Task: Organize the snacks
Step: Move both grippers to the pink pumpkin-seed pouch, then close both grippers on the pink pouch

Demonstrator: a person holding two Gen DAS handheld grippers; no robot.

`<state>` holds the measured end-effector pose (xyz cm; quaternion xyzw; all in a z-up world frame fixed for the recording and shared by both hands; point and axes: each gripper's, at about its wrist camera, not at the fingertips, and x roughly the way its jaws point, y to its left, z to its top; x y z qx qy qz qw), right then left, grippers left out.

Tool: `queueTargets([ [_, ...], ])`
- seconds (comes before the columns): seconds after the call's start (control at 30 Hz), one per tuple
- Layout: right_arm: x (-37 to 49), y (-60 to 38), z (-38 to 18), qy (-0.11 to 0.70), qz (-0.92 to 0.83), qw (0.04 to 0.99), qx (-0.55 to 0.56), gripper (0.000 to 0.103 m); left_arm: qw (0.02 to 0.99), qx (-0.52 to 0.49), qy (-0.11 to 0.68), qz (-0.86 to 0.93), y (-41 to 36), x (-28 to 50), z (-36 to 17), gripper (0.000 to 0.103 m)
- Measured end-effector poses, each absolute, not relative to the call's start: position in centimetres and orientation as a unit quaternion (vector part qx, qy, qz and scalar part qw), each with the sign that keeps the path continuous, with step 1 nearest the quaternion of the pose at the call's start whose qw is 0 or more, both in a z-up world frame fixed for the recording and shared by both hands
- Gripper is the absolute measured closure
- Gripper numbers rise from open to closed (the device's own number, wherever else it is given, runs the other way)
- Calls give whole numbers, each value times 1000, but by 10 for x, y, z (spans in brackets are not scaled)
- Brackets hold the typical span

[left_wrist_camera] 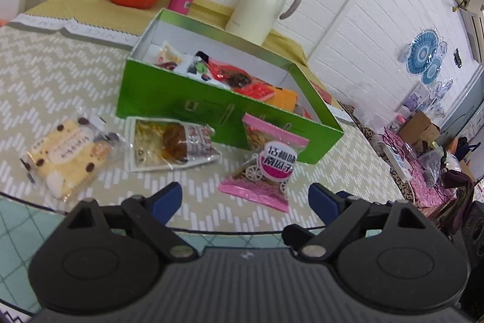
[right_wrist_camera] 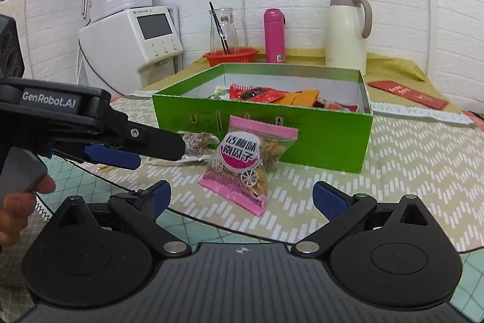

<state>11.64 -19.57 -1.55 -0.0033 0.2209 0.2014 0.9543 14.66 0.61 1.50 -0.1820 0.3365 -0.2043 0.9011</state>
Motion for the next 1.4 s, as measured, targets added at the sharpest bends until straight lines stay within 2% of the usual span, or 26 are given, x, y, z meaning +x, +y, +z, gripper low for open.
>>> queueTargets([
  [0.1,123,-193,-22,253,207,945,8,0,897,-169,339,-229,-3,157,14,13],
  [0.3,133,-184,-19,255,207,944,3,0,899,-143,329,-250,-15,180,19,16],
  [0.37,139,-182,-19,260,206,943,4,0,896,-140,333,-257,-16,187,18,35],
  [0.6,153,-182,-23,274,190,943,19,0,889,-125,347,-271,-23,200,10,41],
  [0.67,155,-186,-24,279,191,941,33,0,887,-123,351,-274,-24,202,7,47],
  [0.77,157,-188,-24,279,189,941,40,3,882,-132,359,-277,-24,206,1,50],
  [0.8,157,-188,-25,279,189,941,41,5,880,-134,361,-278,-24,207,0,51],
  [0.9,158,-189,-25,280,192,939,52,39,883,-127,360,-274,-26,204,1,56],
  [0.93,158,-190,-25,279,191,939,57,44,884,-122,359,-272,-27,202,2,59],
  [1.0,152,-191,-24,276,188,941,54,54,887,-119,355,-272,-28,197,6,70],
  [1.13,138,-197,-18,267,189,943,64,60,888,-126,345,-276,-28,186,16,88],
  [1.4,113,-209,13,215,180,958,63,62,900,-117,294,-299,-39,163,52,91],
])
